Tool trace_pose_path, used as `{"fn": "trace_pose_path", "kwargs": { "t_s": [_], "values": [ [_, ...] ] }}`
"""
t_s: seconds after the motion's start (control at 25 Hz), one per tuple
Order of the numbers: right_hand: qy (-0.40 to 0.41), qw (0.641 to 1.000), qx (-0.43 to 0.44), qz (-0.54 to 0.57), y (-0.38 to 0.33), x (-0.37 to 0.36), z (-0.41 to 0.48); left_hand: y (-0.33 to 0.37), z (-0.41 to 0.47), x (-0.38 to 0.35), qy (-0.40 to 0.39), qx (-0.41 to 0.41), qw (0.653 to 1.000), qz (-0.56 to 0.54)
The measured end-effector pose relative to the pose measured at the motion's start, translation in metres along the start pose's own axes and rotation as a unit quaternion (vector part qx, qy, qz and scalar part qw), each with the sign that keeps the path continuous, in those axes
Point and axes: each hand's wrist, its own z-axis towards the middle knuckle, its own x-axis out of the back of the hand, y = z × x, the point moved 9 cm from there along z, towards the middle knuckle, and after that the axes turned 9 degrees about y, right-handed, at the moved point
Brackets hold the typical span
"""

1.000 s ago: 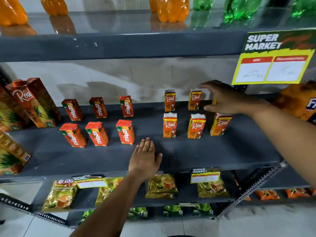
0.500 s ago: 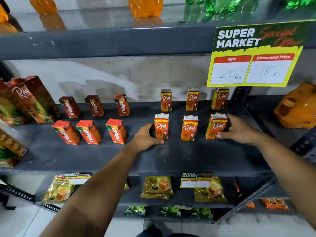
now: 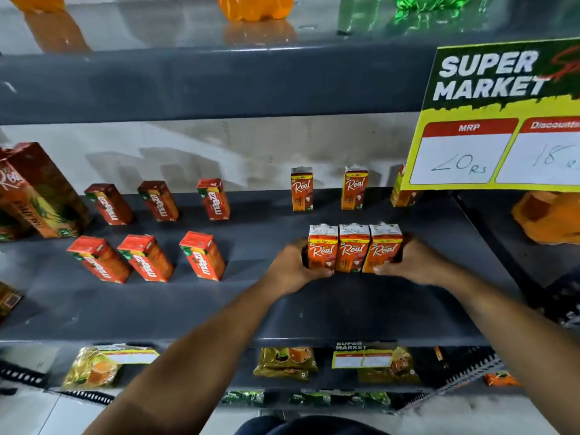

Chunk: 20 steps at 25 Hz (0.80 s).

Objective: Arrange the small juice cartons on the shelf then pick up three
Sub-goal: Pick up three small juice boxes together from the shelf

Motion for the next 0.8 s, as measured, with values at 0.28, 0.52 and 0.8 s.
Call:
{"fn": "trace_pose_path", "kwargs": {
  "t_s": [0.28, 0.52, 0.8],
  "values": [
    [0.022, 0.999, -0.041, 0.024, 0.002, -0.01, 0.001, -0.004, 0.012, -0.01, -0.013, 0.05, 0.996, -0.066],
    [0.031, 0.997, -0.034, 0.065, 0.007, -0.007, -0.023, 0.001, -0.012, -0.027, -0.011, 0.057, 0.998, -0.029],
    [0.065, 0.996, -0.038, 0.047, 0.033, 0.011, -0.076, 0.022, -0.055, -0.062, -0.015, 0.052, 0.998, -0.011]
  ]
}}
